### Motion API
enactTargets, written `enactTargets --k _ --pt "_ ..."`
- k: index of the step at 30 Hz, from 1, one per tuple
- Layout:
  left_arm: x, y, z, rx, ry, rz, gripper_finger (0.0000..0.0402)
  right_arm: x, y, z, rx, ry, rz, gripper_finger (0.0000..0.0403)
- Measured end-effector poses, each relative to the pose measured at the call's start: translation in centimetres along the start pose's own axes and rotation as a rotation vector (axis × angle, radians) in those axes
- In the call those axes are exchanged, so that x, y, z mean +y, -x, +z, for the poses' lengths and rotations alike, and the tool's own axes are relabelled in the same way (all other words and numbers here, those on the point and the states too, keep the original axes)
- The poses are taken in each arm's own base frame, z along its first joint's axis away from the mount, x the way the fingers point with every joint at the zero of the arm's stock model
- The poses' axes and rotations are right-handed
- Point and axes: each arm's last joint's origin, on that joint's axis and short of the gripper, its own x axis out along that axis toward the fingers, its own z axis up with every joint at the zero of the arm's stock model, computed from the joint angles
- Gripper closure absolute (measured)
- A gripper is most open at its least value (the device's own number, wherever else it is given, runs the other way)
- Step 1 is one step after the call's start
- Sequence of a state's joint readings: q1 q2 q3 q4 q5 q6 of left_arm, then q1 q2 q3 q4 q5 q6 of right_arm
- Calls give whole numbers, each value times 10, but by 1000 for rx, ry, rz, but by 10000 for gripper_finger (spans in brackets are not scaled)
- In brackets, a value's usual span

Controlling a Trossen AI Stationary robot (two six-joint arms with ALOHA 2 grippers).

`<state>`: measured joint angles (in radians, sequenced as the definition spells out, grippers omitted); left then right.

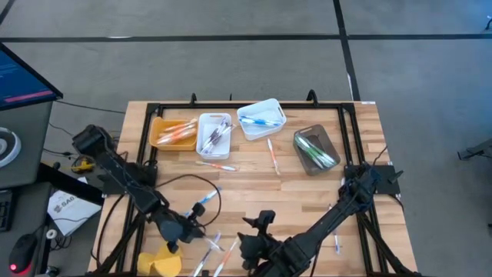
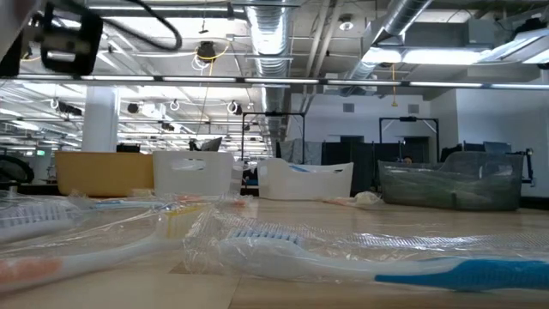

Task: Pick & Place Toothbrushes
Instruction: Put the purple toothbrush into the left white bin

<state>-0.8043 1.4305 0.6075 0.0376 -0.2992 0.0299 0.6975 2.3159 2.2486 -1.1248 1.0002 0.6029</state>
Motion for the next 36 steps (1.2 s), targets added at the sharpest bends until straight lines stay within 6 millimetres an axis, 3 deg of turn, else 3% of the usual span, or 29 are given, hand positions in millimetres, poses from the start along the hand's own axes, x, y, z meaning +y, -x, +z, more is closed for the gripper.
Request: enactTargets --k 10,16,28,32,36 --pt "17 44 28 -256 87 113 397 -1 -12 6 72 -63 123 165" --pt "19 47 40 -376 115 126 397 -2 -16 7 90 -73 150 165" --pt "22 44 44 -398 120 292 396 1 -18 15 34 -65 179 165" --pt "28 57 47 -426 138 382 397 1 -18 15 35 -63 179 165" --pt "43 84 51 -489 183 502 396 1 -18 15 35 -61 179 165"
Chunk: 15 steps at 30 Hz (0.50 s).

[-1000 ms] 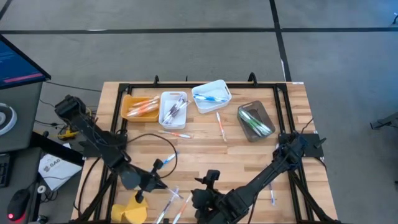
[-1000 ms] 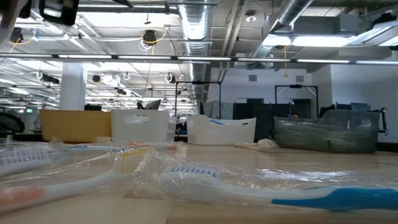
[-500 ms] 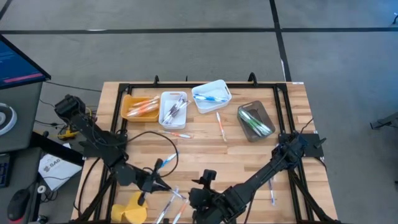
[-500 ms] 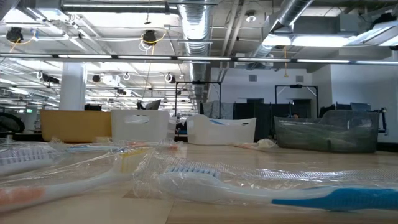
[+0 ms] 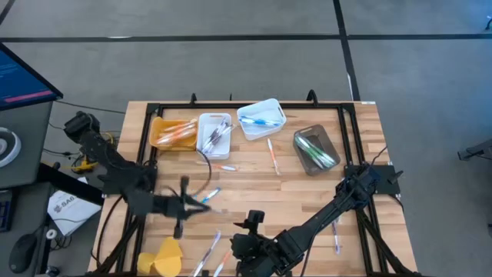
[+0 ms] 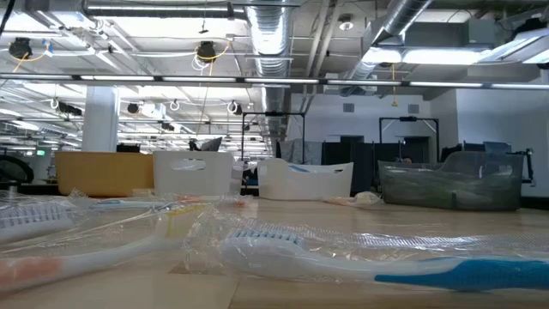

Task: Pick & Place Toothbrushes
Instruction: Put the purple toothbrush into the left white bin

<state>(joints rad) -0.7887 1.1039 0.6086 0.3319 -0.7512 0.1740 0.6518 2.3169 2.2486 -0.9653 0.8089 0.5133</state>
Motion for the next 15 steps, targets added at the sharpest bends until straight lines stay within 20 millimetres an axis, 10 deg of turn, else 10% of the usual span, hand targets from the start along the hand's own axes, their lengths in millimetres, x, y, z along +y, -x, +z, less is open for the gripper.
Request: enactTargets --k 8,15 --pt "79 20 24 -106 76 258 396 0 0 0 -1 -9 2 165" --pt "146 18 -1 65 107 528 396 2 1 0 -4 -23 10 165"
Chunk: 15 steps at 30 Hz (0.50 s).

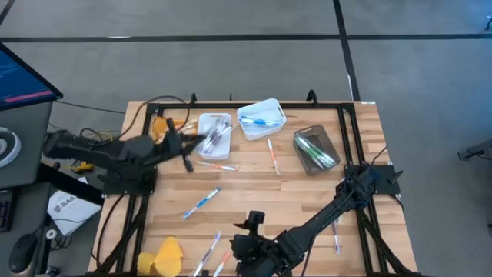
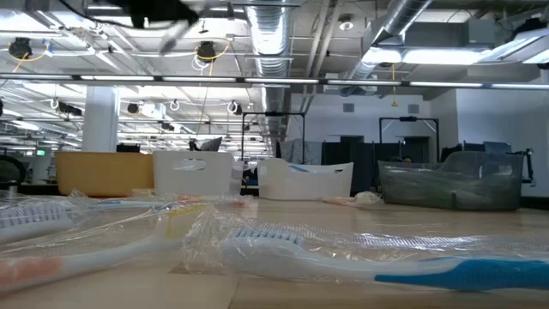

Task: Pick & Place Toothbrushes
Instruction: Put the purple toothbrush into the left white bin

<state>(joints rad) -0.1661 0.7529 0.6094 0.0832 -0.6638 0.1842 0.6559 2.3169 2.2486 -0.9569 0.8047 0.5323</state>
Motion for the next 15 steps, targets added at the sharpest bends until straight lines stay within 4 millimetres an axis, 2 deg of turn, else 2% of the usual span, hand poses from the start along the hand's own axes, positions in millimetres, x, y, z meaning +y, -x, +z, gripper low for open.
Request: enactTargets --k 9,15 --pt "45 -64 -49 274 153 47 396 0 0 -1 13 -8 19 165" --pt "56 -92 -84 443 191 63 396 5 5 -4 35 -36 44 165"
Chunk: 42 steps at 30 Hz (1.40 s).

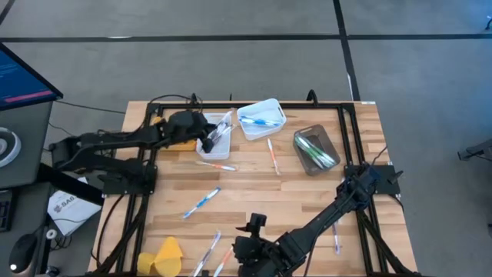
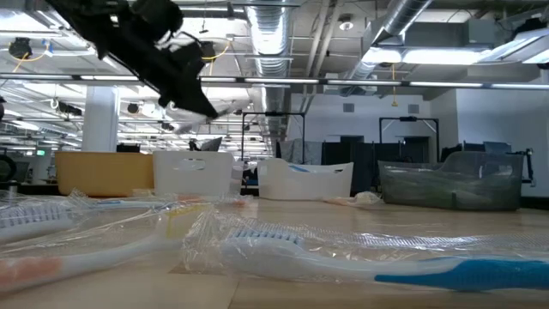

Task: Pick & Place Toothbrushes
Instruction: Put the purple toothbrush into the left white bin

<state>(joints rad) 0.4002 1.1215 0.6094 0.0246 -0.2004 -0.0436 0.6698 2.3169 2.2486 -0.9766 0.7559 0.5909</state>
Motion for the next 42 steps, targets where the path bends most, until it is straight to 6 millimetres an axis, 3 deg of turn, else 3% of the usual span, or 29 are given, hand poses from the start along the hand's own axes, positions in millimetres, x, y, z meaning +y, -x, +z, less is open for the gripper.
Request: enactTargets --k 8,14,24,32,42 --pt "-1 -23 -15 103 -19 15 396 10 12 -7 -3 -13 23 165" --pt "2 -25 -22 133 -51 27 396 13 15 -9 -5 -50 30 165" --pt "19 -28 -57 169 -10 13 396 13 14 -9 -5 -71 29 165" --pt "18 -28 -61 180 10 -51 388 8 9 -6 -3 -61 16 165" --pt "18 -27 -62 191 105 -48 333 5 6 -4 0 -44 7 165"
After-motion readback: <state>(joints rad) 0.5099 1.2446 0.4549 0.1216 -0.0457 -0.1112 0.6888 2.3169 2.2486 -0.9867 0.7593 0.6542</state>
